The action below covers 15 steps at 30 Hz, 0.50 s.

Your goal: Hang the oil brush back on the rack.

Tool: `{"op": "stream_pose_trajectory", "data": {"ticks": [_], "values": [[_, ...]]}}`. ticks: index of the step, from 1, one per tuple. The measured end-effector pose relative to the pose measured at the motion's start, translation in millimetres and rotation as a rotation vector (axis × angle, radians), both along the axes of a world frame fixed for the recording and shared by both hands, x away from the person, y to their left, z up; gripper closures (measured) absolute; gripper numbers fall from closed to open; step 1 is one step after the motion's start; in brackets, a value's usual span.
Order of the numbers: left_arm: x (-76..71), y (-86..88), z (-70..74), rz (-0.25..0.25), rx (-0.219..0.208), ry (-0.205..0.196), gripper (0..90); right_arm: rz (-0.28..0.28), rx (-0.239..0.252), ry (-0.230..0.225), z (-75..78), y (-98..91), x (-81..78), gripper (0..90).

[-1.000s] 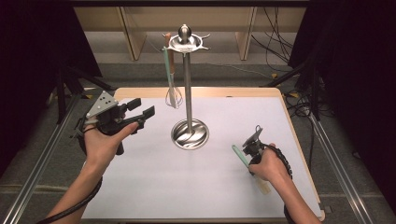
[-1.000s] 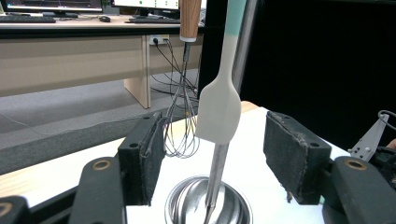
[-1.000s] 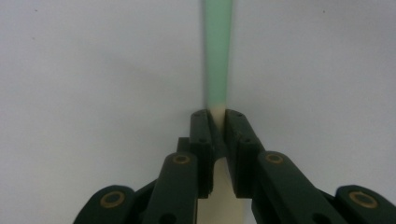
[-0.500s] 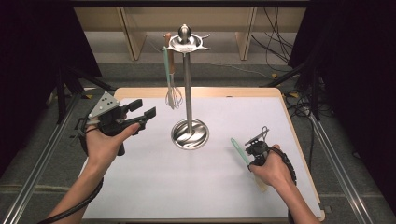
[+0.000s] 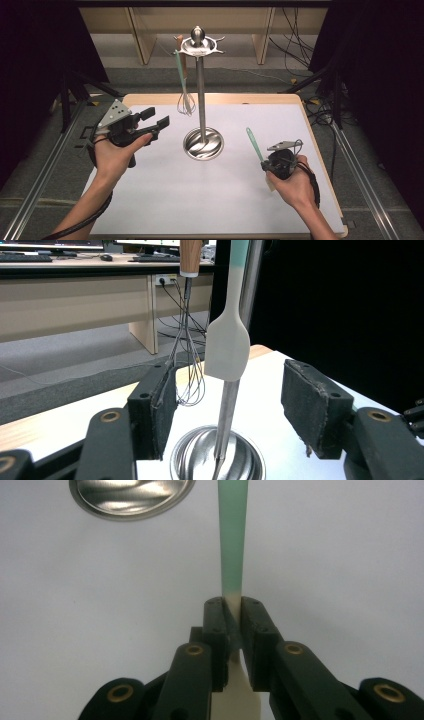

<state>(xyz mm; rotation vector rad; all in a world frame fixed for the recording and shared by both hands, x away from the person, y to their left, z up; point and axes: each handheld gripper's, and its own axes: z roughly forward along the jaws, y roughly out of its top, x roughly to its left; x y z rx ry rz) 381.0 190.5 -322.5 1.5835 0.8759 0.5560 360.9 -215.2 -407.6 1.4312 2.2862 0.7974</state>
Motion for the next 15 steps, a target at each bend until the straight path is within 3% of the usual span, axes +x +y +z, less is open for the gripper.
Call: {"op": "stream_pose_trajectory", "data": {"ticks": [7, 8, 11, 12, 13, 14, 15], "values": [[-0.7, -2.0, -0.4, -0.007, 0.003, -0.002, 39.4, 0.004, 0.043, -0.048, 5.7, 3.3, 2.9, 82.7], [-1.1, -4.0, -1.1, -0.013, 0.002, -0.001, 40.0, 0.018, 0.063, -0.080, 7.8, 4.3, 4.8, 82.7], [-1.4, -6.9, -1.8, -0.021, 0.002, -0.002, 40.7, 0.028, 0.068, -0.109, 9.9, 5.8, 6.4, 82.7], [-1.8, -10.7, -2.7, -0.033, 0.002, -0.003, 40.9, 0.039, 0.089, -0.143, 11.3, 8.4, 8.2, 82.7], [-1.8, -10.7, -2.7, -0.033, 0.002, -0.003, 41.1, 0.039, 0.089, -0.143, 11.3, 8.4, 8.2, 82.7], [-2.2, -14.6, -3.3, -0.047, 0.000, -0.002, 41.2, 0.041, 0.093, -0.177, 13.3, 12.5, 8.6, 82.7], [-2.2, -14.6, -3.3, -0.047, 0.000, -0.002, 41.3, 0.041, 0.093, -0.177, 13.3, 12.5, 8.6, 82.7]]}}
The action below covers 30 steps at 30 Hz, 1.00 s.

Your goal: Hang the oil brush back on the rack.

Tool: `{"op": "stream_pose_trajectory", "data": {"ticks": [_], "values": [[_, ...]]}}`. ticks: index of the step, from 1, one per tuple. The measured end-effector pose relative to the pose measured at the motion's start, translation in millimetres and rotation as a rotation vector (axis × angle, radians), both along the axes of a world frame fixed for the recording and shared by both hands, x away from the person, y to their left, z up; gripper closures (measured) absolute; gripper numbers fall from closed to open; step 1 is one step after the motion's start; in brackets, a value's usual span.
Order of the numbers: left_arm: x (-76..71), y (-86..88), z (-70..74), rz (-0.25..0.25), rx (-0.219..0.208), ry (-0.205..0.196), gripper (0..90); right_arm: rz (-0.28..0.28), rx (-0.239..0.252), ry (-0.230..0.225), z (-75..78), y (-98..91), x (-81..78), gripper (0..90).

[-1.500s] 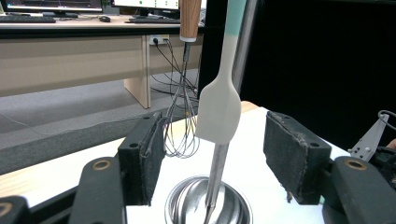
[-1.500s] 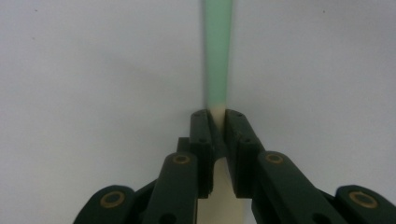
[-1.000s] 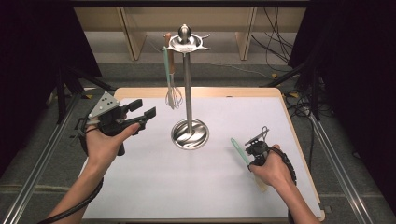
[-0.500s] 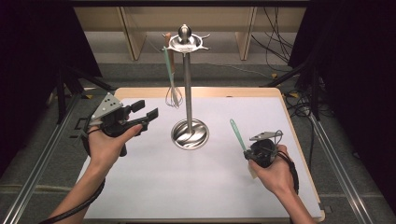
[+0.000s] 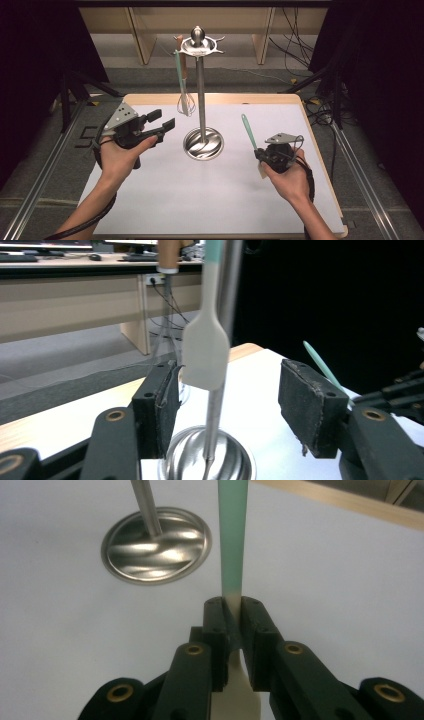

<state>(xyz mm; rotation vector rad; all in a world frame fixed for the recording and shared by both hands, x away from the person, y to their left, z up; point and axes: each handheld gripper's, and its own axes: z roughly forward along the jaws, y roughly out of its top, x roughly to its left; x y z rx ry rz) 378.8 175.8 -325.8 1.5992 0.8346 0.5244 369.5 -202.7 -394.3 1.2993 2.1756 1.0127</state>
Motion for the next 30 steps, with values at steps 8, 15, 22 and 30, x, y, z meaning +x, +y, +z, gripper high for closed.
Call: {"op": "stream_pose_trajectory", "data": {"ticks": [8, 15, 22, 30], "values": [[-1.7, -25.9, -3.4, -0.061, -0.007, -0.005, 44.6, 0.032, 0.021, -0.060, 14.5, 12.3, -1.1, 82.7], [9.1, -62.4, -3.6, -0.135, -0.029, 0.006, 47.4, 0.064, 0.043, -0.095, 23.7, 24.4, -6.9, 82.7], [19.3, -89.1, -5.8, -0.180, -0.039, 0.037, 50.1, 0.057, 0.052, -0.143, 23.9, 33.3, -9.7, 82.7], [29.2, -111.2, -9.9, -0.203, -0.051, 0.071, 51.5, 0.097, 0.048, -0.156, 29.3, 36.0, -11.3, 82.7]]}}
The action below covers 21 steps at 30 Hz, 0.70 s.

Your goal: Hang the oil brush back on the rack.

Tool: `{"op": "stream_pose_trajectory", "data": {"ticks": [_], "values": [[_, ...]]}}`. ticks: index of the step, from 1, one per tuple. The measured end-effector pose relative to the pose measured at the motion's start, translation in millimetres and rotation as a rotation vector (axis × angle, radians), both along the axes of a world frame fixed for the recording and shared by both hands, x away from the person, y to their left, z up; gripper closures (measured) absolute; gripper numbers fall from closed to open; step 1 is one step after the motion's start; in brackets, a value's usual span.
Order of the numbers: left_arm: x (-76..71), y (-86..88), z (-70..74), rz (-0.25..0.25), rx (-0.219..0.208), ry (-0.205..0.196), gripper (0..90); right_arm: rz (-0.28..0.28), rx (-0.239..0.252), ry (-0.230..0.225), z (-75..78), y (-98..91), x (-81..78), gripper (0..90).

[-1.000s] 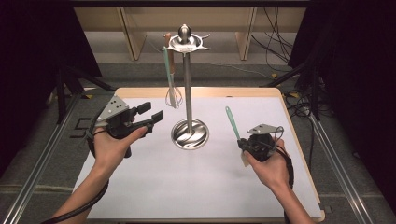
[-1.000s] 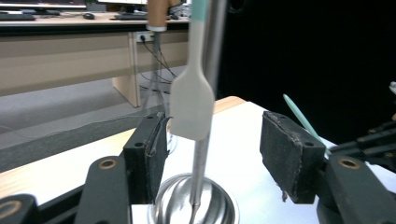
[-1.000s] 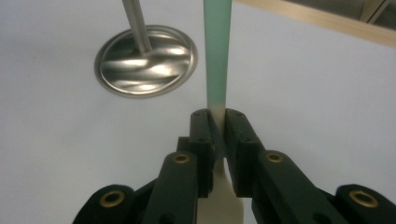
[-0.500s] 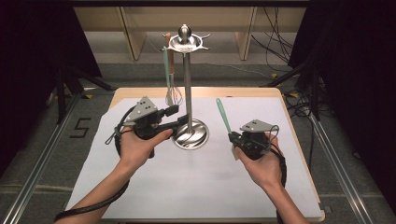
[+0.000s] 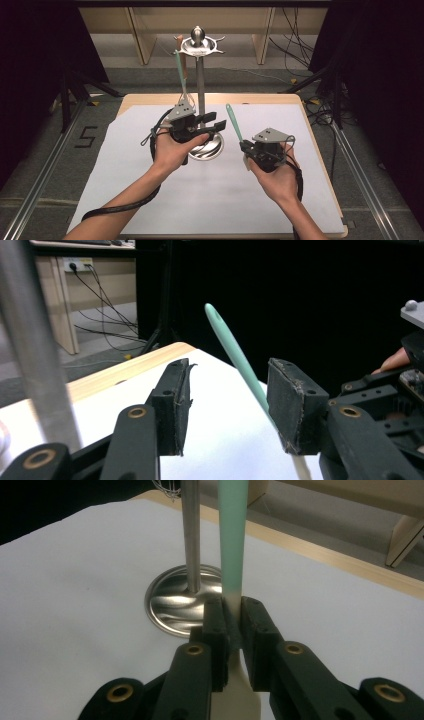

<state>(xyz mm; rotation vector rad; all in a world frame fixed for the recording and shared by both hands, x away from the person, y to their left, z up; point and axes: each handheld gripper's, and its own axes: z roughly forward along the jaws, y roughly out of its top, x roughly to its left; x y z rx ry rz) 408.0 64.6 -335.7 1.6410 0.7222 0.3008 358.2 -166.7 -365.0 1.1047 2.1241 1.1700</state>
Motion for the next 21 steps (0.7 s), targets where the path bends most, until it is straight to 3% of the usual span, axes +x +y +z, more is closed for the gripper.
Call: {"op": "stream_pose_trajectory", "data": {"ticks": [1, 5, 7, 8, 9, 12, 14, 15, 17, 21], "values": [[1.3, -3.4, -1.1, 0.000, 0.001, 0.003, 51.5, 0.025, -0.015, -0.011, 1.2, -0.5, 1.2, 82.7], [2.1, -6.9, -2.8, -0.003, 0.003, 0.008, 51.4, -0.007, 0.002, 0.004, 3.3, 3.1, -2.0, 82.7], [2.5, -8.2, -3.6, -0.003, 0.004, 0.012, 51.6, 0.001, -0.008, -0.015, 3.4, 2.9, -1.3, 82.7], [2.8, -8.6, -4.0, -0.003, 0.002, 0.012, 51.6, -0.002, 0.010, 0.009, 3.6, 4.6, -2.7, 82.7], [3.1, -9.1, -4.4, -0.008, 0.002, 0.013, 52.3, 0.000, -0.009, -0.013, 4.4, 4.2, -2.3, 82.7], [3.2, -10.1, -4.7, -0.009, -0.002, 0.013, 53.9, -0.008, 0.001, -0.022, 3.9, 6.4, -2.8, 82.7], [3.7, -11.2, -4.9, -0.016, -0.003, 0.010, 54.3, 0.005, 0.007, 0.009, 4.3, 8.2, -4.5, 82.7], [4.0, -11.9, -5.2, -0.020, -0.007, 0.009, 54.8, 0.006, -0.006, 0.003, 4.7, 8.3, -4.7, 82.7], [5.0, -13.8, -6.0, -0.021, -0.009, 0.000, 57.4, 0.022, -0.005, -0.029, 3.2, 10.1, -3.2, 82.7], [4.3, -15.6, -5.4, -0.024, -0.020, -0.007, 62.9, 0.030, -0.015, -0.011, 5.0, 11.0, -4.6, 82.7]]}}
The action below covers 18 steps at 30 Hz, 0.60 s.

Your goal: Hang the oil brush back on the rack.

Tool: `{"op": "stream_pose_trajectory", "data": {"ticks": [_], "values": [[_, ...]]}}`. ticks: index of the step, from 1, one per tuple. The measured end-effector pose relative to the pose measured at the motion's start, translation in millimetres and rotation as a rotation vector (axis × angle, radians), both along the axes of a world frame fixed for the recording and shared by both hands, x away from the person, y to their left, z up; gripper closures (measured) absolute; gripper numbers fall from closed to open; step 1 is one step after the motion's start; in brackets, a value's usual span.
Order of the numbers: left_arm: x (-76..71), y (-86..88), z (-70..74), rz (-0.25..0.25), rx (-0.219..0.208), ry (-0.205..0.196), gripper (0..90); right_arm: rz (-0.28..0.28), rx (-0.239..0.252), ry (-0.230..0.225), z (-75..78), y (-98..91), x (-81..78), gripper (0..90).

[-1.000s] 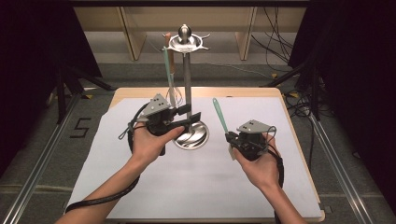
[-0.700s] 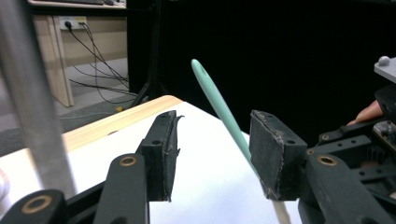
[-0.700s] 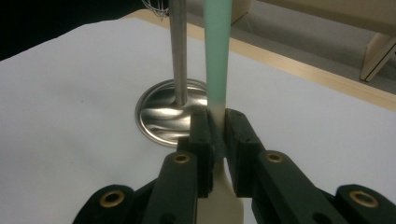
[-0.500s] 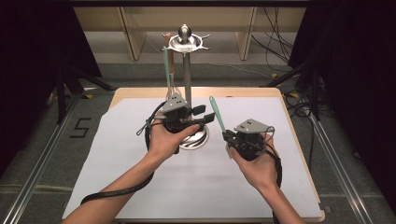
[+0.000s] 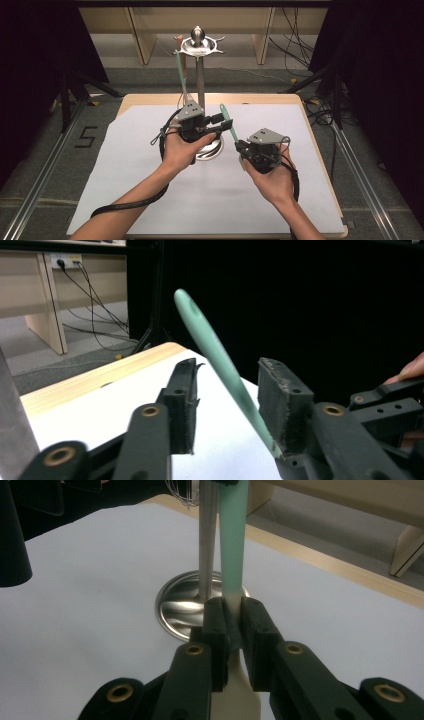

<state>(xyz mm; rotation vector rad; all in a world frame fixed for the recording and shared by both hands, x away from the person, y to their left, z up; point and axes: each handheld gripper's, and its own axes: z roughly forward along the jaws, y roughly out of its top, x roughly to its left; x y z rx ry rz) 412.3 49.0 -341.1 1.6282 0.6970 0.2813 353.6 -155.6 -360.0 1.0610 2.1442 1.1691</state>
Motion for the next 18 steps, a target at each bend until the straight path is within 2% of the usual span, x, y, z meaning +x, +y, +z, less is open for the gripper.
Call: {"op": "stream_pose_trajectory", "data": {"ticks": [2, 4, 6, 8, 10, 11, 12, 13, 14, 15, 17, 18], "values": [[-1.3, -0.7, 1.6, -0.002, 0.000, -0.014, 69.3, -0.001, -0.003, -0.021, -0.3, 2.1, 0.4, 82.6], [-1.5, -0.5, 2.0, -0.003, 0.000, -0.018, 71.2, -0.006, 0.006, -0.026, -0.7, 3.0, 0.3, 82.6], [-2.6, -0.2, 2.7, -0.011, -0.008, -0.019, 73.2, 0.006, -0.002, -0.011, 0.2, 2.5, 0.1, 82.5], [-4.4, -0.6, 3.5, -0.025, -0.025, -0.022, 76.7, 0.005, -0.005, -0.028, -0.3, 3.2, 0.5, 82.5], [-9.2, -1.3, 6.6, -0.064, -0.041, -0.031, 79.5, 0.018, -0.007, -0.015, 0.2, 3.8, 0.5, 82.3], [-9.2, -1.3, 6.6, -0.064, -0.041, -0.031, 81.3, 0.014, 0.001, -0.016, 0.0, 5.2, 0.1, 82.2], [-12.7, -2.2, 9.4, -0.090, -0.045, -0.043, 82.9, 0.022, -0.005, -0.023, 0.1, 5.5, 0.4, 81.4], [-12.7, -2.2, 9.4, -0.090, -0.045, -0.043, 83.0, 0.022, -0.005, -0.023, 0.1, 5.5, 0.4, 81.4], [-14.7, -1.5, 13.0, -0.093, -0.012, -0.073, 83.0, 0.017, 0.001, -0.002, 1.0, 7.4, -0.8, 76.0], [-14.3, -0.3, 14.4, -0.099, -0.018, -0.072, 83.1, 0.041, -0.004, -0.022, 1.1, 7.1, 1.0, 72.7], [-14.0, 1.2, 16.3, -0.101, -0.013, -0.080, 83.1, 0.042, -0.001, -0.032, 1.0, 7.5, 0.6, 69.6], [-13.3, 3.5, 18.5, -0.102, 0.006, -0.102, 83.1, 0.045, 0.004, -0.038, 0.5, 8.1, -0.9, 67.4]]}}
